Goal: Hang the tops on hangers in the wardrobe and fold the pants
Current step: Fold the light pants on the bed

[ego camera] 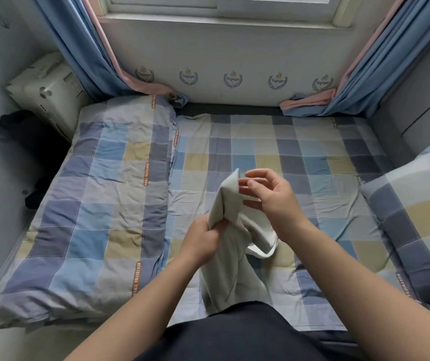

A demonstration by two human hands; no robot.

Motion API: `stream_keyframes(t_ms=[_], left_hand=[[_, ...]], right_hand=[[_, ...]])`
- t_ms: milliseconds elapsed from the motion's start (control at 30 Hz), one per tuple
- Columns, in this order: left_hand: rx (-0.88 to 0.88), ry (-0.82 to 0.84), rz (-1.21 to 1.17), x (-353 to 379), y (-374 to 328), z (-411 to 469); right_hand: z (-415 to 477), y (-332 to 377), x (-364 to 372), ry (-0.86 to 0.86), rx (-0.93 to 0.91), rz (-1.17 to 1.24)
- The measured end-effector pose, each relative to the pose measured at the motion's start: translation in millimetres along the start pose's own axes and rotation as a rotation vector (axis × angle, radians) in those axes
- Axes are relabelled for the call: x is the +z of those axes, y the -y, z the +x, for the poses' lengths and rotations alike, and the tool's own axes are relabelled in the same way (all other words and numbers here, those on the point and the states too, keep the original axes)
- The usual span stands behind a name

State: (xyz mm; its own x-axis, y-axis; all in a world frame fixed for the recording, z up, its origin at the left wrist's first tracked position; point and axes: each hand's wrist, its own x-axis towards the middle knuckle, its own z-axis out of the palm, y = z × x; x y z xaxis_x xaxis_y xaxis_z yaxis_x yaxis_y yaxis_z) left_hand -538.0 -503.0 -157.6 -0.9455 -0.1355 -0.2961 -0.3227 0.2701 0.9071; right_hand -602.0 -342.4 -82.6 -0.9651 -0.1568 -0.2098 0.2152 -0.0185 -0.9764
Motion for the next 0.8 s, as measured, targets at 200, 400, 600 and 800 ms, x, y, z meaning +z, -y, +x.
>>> stream_keyframes(t_ms=[200, 400, 600, 800], left_hand=[[-0.234, -0.153, -0.353, -10, -19, 2], [-0.276, -0.159, -0.577, -21, -46, 5], [-0.292, -0.227, -0.669, -25, -50, 9], [-0.185, -0.150, -0.616, -44, -45, 15]], right_hand=[[-33, -55, -21, 0.244, 0.034, -0.392], [-56, -97, -4, 0.453, 0.252, -0.567], [-40, -104, 2, 0.231, 0.105, -0.698], [-17, -78, -8, 0.147, 0.000, -0.543]])
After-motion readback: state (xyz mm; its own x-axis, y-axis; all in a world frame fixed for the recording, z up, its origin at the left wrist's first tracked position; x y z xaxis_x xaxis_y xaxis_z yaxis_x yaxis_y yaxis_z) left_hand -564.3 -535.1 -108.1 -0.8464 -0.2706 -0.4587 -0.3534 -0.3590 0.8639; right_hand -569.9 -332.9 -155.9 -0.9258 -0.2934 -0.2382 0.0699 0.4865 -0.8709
